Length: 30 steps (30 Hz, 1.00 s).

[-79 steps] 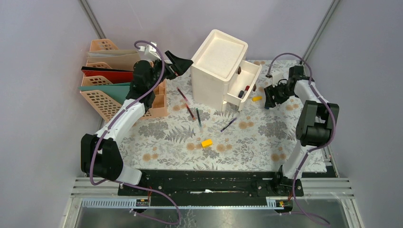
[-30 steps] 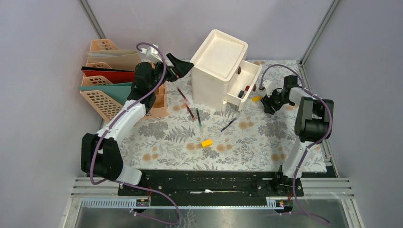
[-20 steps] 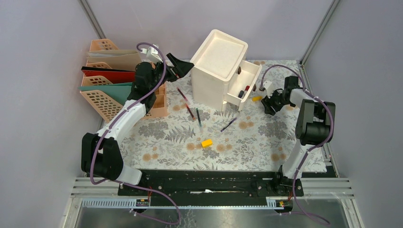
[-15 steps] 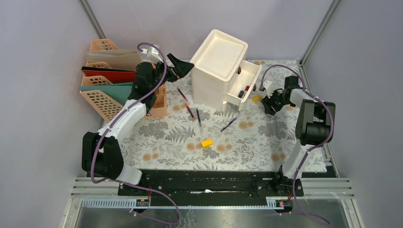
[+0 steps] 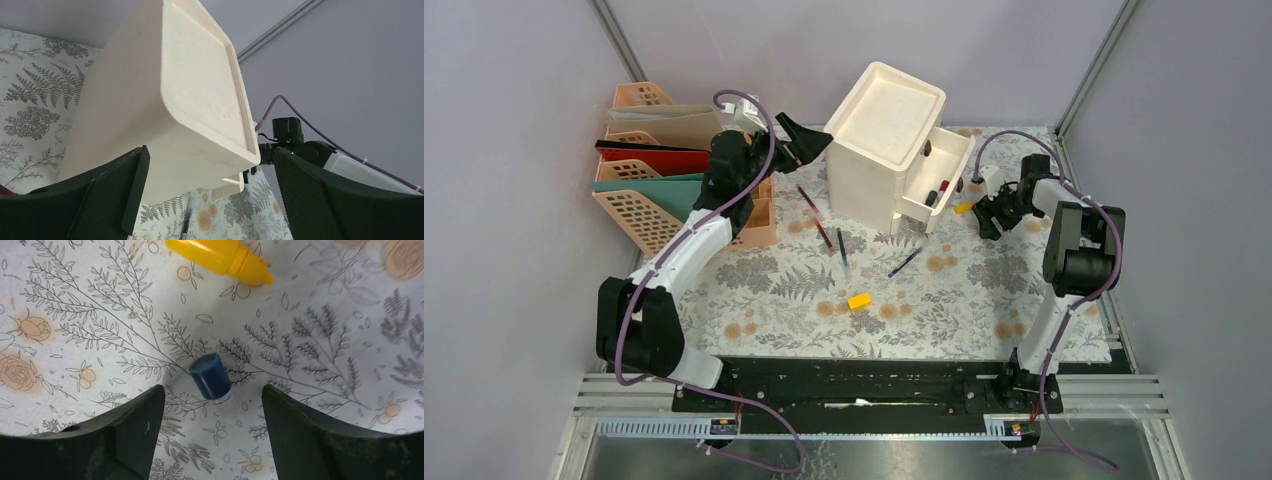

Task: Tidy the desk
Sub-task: Pick up the stationery from the center of the board.

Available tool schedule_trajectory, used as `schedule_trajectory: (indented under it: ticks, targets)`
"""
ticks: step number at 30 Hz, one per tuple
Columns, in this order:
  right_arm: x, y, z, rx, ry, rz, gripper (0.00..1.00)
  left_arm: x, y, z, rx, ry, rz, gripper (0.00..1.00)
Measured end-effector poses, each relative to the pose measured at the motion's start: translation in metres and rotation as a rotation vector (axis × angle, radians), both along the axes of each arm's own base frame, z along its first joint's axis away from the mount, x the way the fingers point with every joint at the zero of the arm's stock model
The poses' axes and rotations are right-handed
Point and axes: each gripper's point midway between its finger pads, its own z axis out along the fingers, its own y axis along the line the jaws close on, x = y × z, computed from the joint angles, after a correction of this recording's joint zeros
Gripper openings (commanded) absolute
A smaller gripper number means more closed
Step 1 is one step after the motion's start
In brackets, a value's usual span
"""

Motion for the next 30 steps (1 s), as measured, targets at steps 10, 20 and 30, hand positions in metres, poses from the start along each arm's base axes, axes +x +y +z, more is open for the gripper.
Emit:
schedule_trajectory:
  ticks: [10,20,30]
  targets:
    - [-0.012,-0.002,-0.003,-0.001,0.083,-0.067,0.70,0.000,0.000,0.000,0.000,0.000,0.000,0.99]
    - [-0.012,-0.001,-0.003,-0.006,0.087,-0.076,0.70,0.000,0.000,0.000,0.000,0.000,0.000,0.99]
    - [-0.013,0.000,-0.003,-0.006,0.081,-0.074,0.70,0.000,-0.001,0.000,0.000,0.000,-0.002,0.99]
